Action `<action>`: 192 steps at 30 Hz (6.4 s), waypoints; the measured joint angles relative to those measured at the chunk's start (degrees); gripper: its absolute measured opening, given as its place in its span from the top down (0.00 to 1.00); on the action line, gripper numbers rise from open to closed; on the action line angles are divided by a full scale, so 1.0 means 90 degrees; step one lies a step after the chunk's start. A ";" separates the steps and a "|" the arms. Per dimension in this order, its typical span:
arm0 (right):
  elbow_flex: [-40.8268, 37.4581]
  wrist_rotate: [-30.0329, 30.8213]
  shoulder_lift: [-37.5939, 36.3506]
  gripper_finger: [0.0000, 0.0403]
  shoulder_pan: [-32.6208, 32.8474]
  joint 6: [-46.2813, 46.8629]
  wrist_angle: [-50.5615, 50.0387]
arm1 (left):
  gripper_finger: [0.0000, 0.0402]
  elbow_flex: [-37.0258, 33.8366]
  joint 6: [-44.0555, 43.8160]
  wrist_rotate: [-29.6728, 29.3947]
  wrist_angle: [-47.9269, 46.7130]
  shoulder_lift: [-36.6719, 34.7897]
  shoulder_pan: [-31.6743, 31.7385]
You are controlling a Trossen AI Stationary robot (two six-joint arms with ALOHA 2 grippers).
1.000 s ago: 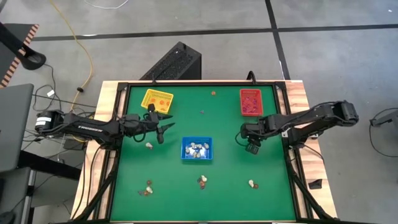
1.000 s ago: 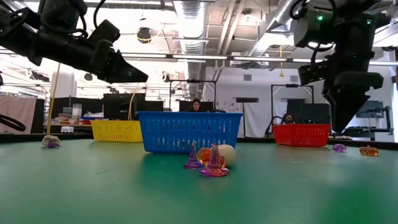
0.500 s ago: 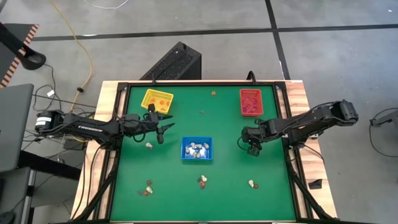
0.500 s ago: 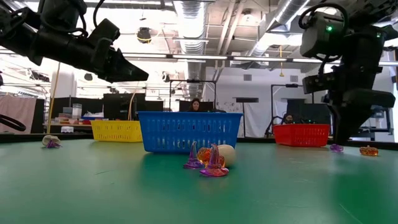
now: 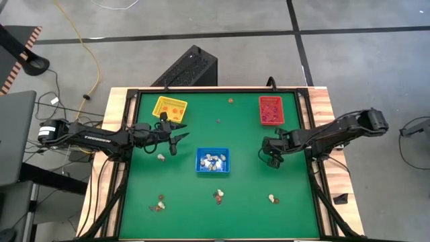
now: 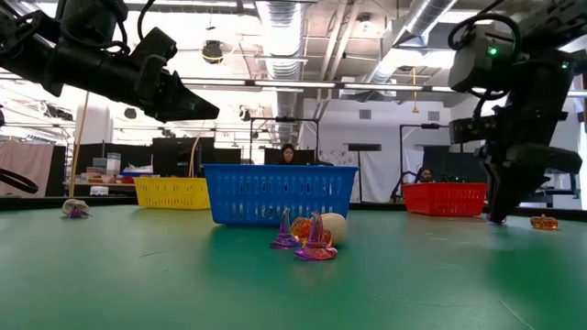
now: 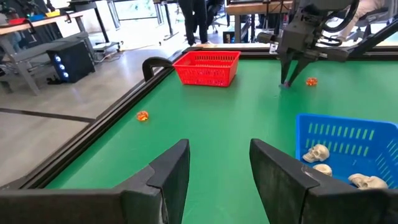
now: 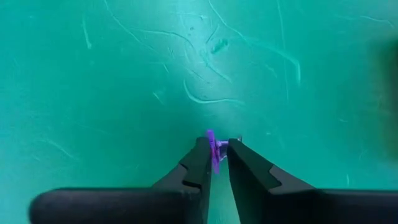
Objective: Sort Halloween decoration
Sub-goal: Put the purple witch hat toy into the red bin, then put the orange pumpkin toy into the yellow bin
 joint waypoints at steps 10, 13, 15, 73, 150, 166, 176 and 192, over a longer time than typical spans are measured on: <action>0.0129 -0.0034 0.0010 0.96 0.0000 -0.0010 -0.0066 | 0.61 0.0000 0.0002 0.0000 0.0002 0.0000 0.0000; 0.0455 -0.0056 0.0040 0.94 0.0000 -0.0293 -0.0025 | 0.61 0.0000 -0.0027 0.0002 0.0007 0.0002 0.0000; 0.0762 -0.0044 0.0006 0.94 -0.0032 -0.0661 -0.0047 | 0.61 0.0000 -0.0041 0.0000 0.0010 0.0002 0.0000; 0.2458 -0.1272 0.0372 0.53 -0.1195 0.2007 -0.2639 | 0.61 0.0002 -0.0085 0.0279 0.0044 0.0002 0.0000; 0.1635 -0.0298 0.0440 0.73 0.0714 0.2297 0.1026 | 0.61 0.0002 -0.0117 0.0279 -0.0086 0.0000 0.0000; 0.2850 -0.1173 0.2417 0.73 -0.1144 -0.1105 0.5719 | 0.61 0.0007 -0.0017 -0.0484 -0.0177 -0.0460 0.0000; 0.6370 -0.2306 0.5552 0.73 -0.2091 -0.1710 0.5686 | 0.61 0.0007 -0.0080 -0.1792 -0.0912 -0.1809 0.0000; 0.9928 -0.2793 0.7913 0.56 -0.2585 -0.1477 0.3956 | 0.61 0.0005 0.0464 -0.1779 -0.1481 -0.2093 -0.0002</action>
